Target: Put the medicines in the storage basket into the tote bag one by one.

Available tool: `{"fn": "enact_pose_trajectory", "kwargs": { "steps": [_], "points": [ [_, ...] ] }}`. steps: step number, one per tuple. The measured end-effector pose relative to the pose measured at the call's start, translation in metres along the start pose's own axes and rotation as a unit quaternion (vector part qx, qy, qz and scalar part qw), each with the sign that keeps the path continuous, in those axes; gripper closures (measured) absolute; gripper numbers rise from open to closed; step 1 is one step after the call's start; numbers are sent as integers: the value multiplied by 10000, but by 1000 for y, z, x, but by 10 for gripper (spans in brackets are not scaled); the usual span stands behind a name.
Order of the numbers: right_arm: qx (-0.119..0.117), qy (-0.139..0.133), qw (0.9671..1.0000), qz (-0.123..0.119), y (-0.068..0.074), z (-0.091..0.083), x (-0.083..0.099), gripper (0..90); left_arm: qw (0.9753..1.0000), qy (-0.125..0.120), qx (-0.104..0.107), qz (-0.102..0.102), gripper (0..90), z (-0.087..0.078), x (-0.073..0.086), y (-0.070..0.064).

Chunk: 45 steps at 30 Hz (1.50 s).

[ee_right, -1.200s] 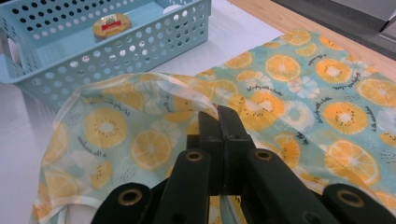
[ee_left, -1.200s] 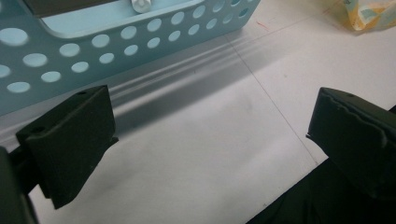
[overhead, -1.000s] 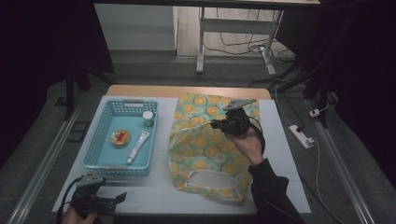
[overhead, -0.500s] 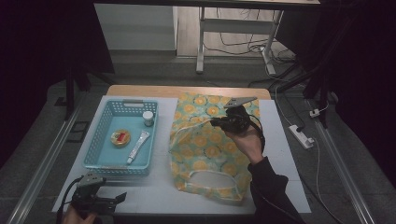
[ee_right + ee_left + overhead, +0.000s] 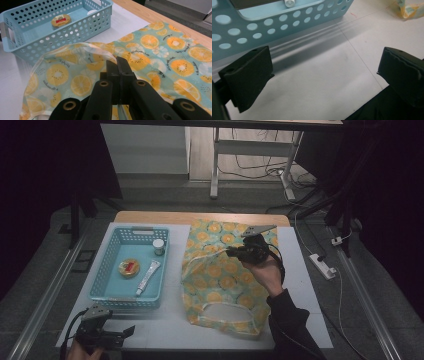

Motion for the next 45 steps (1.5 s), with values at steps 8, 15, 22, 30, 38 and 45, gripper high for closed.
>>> {"fn": "enact_pose_trajectory", "kwargs": {
  "steps": [8, 15, 22, 30, 38, 45],
  "points": [
    [-42, 45, 10000, 10, 0, 0, 2, 896, 9999, 33, 142, 7, 0, 0, -1, -1],
    [-96, 66, 9999, 39, 0, 0, 3, 896, 9994, -41, 327, -54, 0, -1, -2, 0],
    [-133, 103, 9999, 39, -1, 1, 4, 896, 9988, -96, 480, -10, 0, -4, -5, 0],
    [-139, 124, 9998, 43, -2, 2, 5, 896, 9985, -229, 479, -153, 0, -14, -11, 0],
    [-151, 128, 9998, 33, -2, 1, 5, 896, 9976, -324, 604, -37, 0, -19, -18, 2],
    [-156, 122, 9998, 33, -2, 1, 5, 896, 9975, -444, 541, 29, 0, -26, -29, 8]
  ]
}}
Point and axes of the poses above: each handheld gripper's, and its own axes: z roughly forward along the jaws, x roughly out of its underside, y roughly to its left, the point moved 2 cm from there along z, roughly forward along the jaws, and after that the axes turned 12 degrees about -x, right-handed, at the moved point
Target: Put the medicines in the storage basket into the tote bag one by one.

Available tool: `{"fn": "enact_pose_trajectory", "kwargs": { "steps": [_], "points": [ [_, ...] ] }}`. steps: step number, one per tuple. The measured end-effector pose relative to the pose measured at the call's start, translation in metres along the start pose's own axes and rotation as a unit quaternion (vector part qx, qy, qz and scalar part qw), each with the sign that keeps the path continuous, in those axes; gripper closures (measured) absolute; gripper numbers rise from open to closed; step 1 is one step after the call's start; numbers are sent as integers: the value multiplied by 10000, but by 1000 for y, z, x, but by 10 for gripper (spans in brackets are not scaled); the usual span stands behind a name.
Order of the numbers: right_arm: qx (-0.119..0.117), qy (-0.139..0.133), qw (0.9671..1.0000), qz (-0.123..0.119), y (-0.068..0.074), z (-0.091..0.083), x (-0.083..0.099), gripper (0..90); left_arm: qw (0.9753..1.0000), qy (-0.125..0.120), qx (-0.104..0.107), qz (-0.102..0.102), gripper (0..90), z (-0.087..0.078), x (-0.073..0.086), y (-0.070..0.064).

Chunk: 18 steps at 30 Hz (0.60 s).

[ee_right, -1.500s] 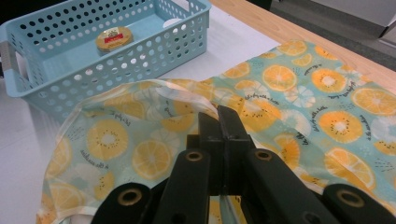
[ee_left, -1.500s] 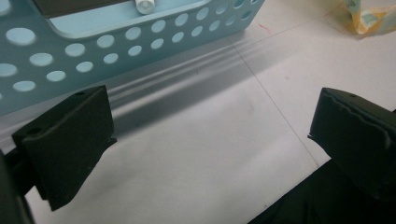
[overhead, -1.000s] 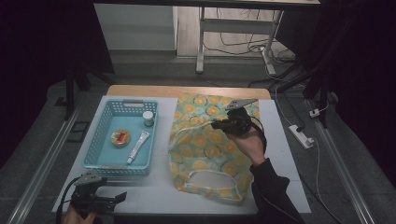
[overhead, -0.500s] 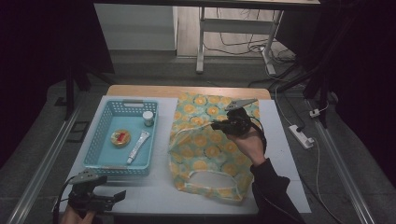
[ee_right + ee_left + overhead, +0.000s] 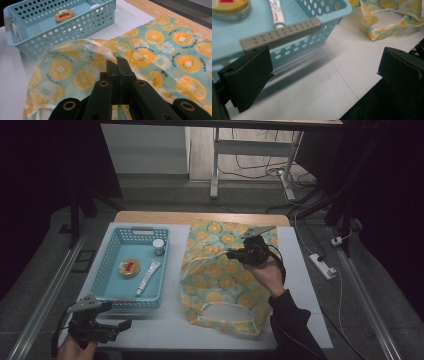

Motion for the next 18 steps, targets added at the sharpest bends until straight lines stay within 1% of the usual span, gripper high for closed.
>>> {"fn": "enact_pose_trajectory", "kwargs": {
  "steps": [6, 8, 11, 15, 18],
  "points": [
    [-2, -11, 10000, -16, 0, -1, 0, 896, 9999, -78, -76, 76, 0, 0, -14, 3],
    [-4, -16, 10000, -17, 0, -2, -1, 896, 9998, -76, -144, 103, 0, 2, -19, 4],
    [-5, -23, 10000, -16, 0, -2, -1, 896, 9998, -105, -159, 76, 0, 6, -25, 6],
    [-12, -18, 10000, -22, 0, -2, -1, 896, 9996, -51, -248, 144, 0, 11, -34, 9],
    [-13, -21, 10000, -34, 1, -1, -1, 896, 9995, -13, -273, 142, 0, 14, -41, 14]
  ]
}}
Point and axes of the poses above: each handheld gripper's, and its own axes: z roughly forward along the jaws, x roughly out of its underside, y roughly to its left, the point moved 2 cm from there along z, roughly forward along the jaws, and after that the axes turned 12 degrees about -x, right-handed, at the moved point
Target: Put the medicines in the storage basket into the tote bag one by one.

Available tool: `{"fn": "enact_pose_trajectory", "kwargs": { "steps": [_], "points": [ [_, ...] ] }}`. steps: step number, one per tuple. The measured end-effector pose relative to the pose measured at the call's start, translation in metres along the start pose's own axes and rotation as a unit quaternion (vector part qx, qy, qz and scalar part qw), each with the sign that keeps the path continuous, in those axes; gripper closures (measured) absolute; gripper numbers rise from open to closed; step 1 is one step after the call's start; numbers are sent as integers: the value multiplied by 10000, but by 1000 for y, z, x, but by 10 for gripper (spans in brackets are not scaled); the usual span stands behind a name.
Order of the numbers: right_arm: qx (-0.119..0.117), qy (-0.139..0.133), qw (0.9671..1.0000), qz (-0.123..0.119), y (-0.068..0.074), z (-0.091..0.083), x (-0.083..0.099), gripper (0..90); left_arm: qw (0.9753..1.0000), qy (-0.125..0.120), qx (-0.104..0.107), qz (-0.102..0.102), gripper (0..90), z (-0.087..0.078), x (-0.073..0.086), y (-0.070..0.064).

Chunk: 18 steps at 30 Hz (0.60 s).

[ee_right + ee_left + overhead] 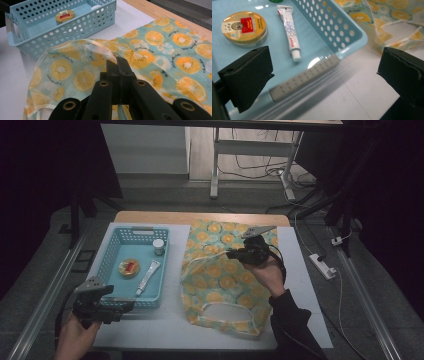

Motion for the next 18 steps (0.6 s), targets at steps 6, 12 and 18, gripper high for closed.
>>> {"fn": "enact_pose_trajectory", "kwargs": {
  "steps": [6, 12, 18],
  "points": [
    [-6, 1, 10000, -26, 1, 0, 0, 896, 9998, 120, -132, -8, 0, 9, -13, 10],
    [-14, 20, 10000, -33, 1, 1, 0, 896, 9996, 203, -197, -33, 0, 19, -26, 19],
    [-17, 2, 10000, -30, 1, 0, 0, 896, 9993, 276, -233, -67, 0, 27, -37, 27]
  ]
}}
Point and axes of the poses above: each handheld gripper's, and its own axes: z roughly forward along the jaws, x roughly out of its underside, y roughly to its left, the point moved 2 cm from there along z, roughly forward along the jaws, and after that the axes turned 12 degrees about -x, right-handed, at the moved point
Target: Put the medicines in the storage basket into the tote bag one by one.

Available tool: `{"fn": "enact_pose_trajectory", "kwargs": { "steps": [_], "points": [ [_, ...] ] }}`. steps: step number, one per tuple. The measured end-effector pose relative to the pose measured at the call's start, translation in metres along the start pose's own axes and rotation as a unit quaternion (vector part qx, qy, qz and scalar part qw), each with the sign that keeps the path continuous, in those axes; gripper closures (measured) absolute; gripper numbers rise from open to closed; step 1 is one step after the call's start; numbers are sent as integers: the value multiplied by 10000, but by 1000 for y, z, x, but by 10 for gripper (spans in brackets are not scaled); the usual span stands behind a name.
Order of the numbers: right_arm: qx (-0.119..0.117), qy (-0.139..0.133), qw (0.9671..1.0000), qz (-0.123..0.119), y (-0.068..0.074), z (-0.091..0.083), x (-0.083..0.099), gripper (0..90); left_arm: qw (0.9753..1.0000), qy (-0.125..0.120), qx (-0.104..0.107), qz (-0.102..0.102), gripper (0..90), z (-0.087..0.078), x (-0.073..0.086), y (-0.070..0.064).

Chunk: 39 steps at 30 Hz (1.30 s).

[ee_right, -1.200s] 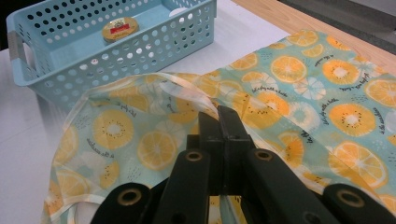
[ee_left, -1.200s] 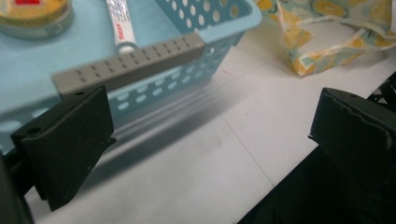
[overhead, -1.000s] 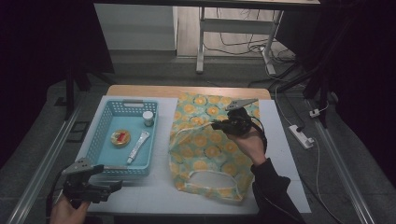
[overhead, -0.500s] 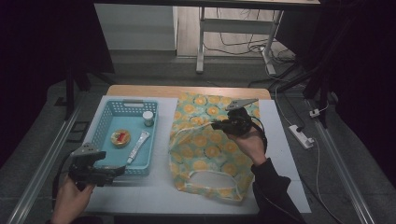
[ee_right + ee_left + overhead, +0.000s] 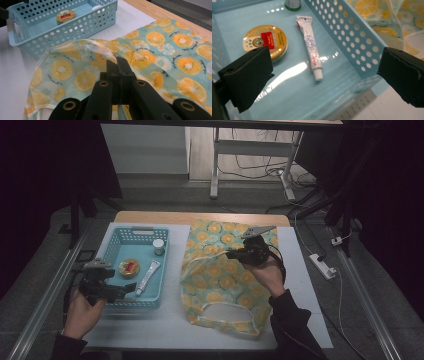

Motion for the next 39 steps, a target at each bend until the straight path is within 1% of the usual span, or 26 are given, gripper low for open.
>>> {"fn": "enact_pose_trajectory", "kwargs": {
  "steps": [5, 11, 17, 24, 30, 37, 39],
  "points": [
    [-2, -3, 10000, -2, 0, 0, 0, 896, 10000, -18, 30, -64, 0, 7, -9, 8],
    [-2, -11, 10000, 6, -1, -1, 0, 896, 10000, 58, 1, 2, 0, 18, -19, 14],
    [1, -19, 10000, 15, -1, -1, 0, 896, 10000, 92, 29, 15, 0, 28, -28, 19],
    [7, -27, 10000, 30, -2, -1, 1, 896, 9997, 213, -82, 89, 0, 40, -37, 23],
    [3, -24, 10000, 35, -2, -1, 1, 896, 9992, 320, -196, 104, 0, 51, -43, 29],
    [-1, -19, 10000, 31, -2, -1, 1, 896, 9981, 525, -308, 68, 0, 66, -45, 37],
    [-5, -18, 10000, 31, -2, 0, 1, 896, 9979, 566, -323, 14, 0, 70, -46, 40]
  ]
}}
Point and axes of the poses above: each handheld gripper's, and its own axes: z roughly forward along the jaws, x roughly out of its underside, y roughly to its left, the point moved 2 cm from there along z, roughly forward along the jaws, and after that the axes turned 12 degrees about -x, right-handed, at the moved point
